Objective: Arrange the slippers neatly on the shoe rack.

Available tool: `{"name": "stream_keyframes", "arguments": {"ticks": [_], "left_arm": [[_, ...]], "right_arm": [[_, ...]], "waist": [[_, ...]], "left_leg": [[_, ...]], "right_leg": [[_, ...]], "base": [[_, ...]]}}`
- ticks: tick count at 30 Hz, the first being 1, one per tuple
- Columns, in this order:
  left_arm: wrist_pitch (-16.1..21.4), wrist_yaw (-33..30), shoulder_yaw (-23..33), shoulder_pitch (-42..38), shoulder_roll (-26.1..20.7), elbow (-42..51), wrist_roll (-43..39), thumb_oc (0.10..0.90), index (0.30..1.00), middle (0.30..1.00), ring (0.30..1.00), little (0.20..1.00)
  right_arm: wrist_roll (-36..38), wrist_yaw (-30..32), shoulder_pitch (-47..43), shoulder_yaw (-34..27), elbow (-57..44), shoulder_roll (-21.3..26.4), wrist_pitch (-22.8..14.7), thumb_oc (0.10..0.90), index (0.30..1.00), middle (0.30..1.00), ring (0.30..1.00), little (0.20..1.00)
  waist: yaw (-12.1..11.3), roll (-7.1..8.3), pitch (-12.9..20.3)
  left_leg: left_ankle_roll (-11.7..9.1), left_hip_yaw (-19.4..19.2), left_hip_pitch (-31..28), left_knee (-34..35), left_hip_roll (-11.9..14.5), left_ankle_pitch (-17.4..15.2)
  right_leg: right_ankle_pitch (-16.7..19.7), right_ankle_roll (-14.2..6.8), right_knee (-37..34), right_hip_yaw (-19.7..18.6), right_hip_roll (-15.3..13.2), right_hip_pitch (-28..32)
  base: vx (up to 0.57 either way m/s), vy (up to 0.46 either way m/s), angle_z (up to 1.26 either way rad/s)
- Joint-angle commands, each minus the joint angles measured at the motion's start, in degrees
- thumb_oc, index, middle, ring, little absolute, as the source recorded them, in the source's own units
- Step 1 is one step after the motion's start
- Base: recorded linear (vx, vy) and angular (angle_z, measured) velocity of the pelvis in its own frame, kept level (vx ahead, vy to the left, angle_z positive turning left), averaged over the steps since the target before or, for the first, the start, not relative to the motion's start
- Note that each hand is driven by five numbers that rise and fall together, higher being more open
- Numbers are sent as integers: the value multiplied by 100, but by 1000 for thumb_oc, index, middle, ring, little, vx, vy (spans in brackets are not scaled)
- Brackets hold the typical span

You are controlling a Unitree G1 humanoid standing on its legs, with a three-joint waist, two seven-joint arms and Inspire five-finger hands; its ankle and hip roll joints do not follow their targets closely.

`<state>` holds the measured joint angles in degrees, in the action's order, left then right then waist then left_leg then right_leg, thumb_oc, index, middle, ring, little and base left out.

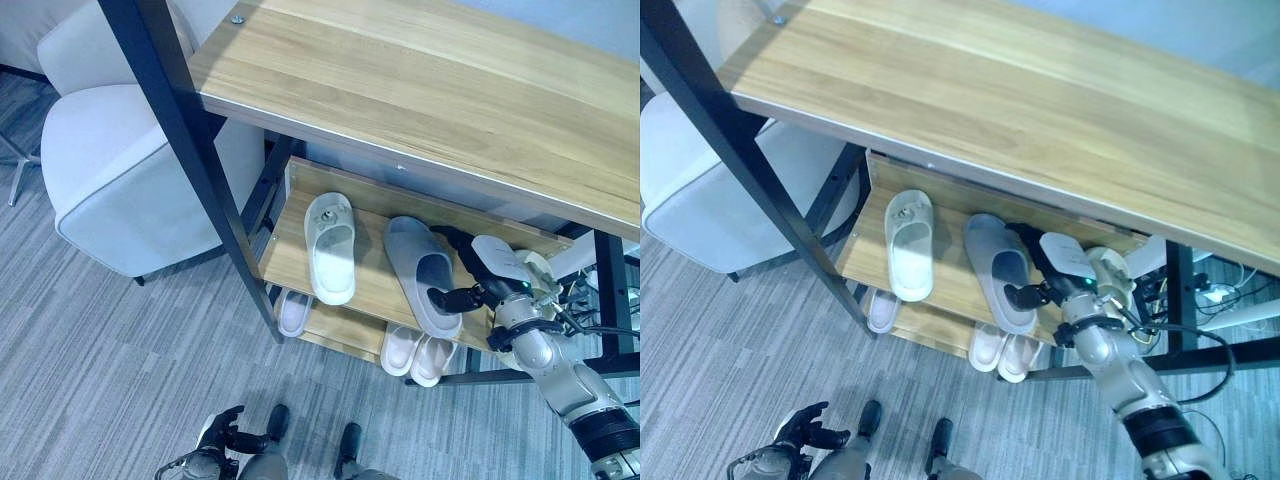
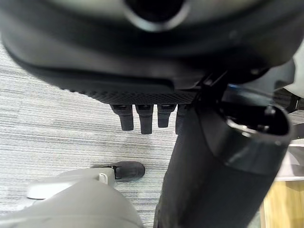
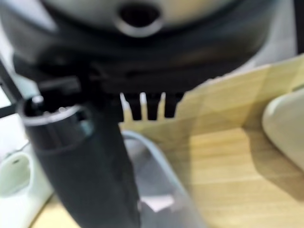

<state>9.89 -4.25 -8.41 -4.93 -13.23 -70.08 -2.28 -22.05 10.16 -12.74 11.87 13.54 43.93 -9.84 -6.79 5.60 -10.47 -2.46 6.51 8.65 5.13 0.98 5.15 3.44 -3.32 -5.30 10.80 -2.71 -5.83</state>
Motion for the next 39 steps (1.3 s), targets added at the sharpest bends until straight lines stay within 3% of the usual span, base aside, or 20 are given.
{"name": "stream_keyframes", "arguments": {"ticks": [1, 7, 10, 23, 30, 39], "left_arm": [[31, -2, -420, 3, 30, -487, -71, 800, 900, 900, 900, 900], [36, -20, -522, 0, 42, -490, 45, 800, 900, 900, 900, 900], [34, -17, -577, 11, 44, -505, 92, 800, 900, 900, 900, 900], [-18, -43, -594, 90, 59, -559, 189, 800, 900, 900, 900, 900], [-22, -49, -559, 129, 62, -549, 226, 800, 900, 900, 900, 900], [-47, -151, -421, 215, 90, -527, 379, 800, 900, 900, 900, 900]], "right_arm": [[194, 537, -745, -179, 66, 205, -139, 800, 900, 900, 900, 900], [168, 593, -792, -171, 227, 169, -119, 800, 900, 900, 900, 900], [291, 645, -798, -208, 350, 58, -116, 400, 300, 300, 300, 300], [1113, 702, -363, -556, 634, -613, -182, 400, 300, 300, 300, 300], [1134, 761, -131, -714, 511, -750, -224, 400, 300, 300, 300, 300], [1220, 1035, 547, -1359, -604, -1354, -389, 400, 300, 300, 300, 300]], "waist": [[-233, 78, 202], [-259, 97, 203], [-269, 105, 213], [-267, 142, 237], [-271, 165, 257], [-125, 88, 367]], "left_leg": [[-93, -48, 116, -13, -48, -303], [-93, -32, 96, -13, -39, -326], [-90, -36, 70, -13, -31, -339], [-72, -36, -74, -13, -26, -406], [-57, -46, -146, -13, -29, -445], [51, -156, -417, -13, -77, -599]], "right_leg": [[-262, -534, 30, -318, -259, 0], [-278, -537, 30, -299, -260, 13], [-290, -539, 30, -293, -264, 39], [-314, -537, 30, -276, -274, 146], [-322, -547, 30, -278, -268, 202], [-338, -593, 30, -366, -342, 426]], "base": [[0, 0, 0], [0, 0, 0], [0, 0, 0], [5, 4, 3], [0, 0, 0], [8, 39, -1]]}}
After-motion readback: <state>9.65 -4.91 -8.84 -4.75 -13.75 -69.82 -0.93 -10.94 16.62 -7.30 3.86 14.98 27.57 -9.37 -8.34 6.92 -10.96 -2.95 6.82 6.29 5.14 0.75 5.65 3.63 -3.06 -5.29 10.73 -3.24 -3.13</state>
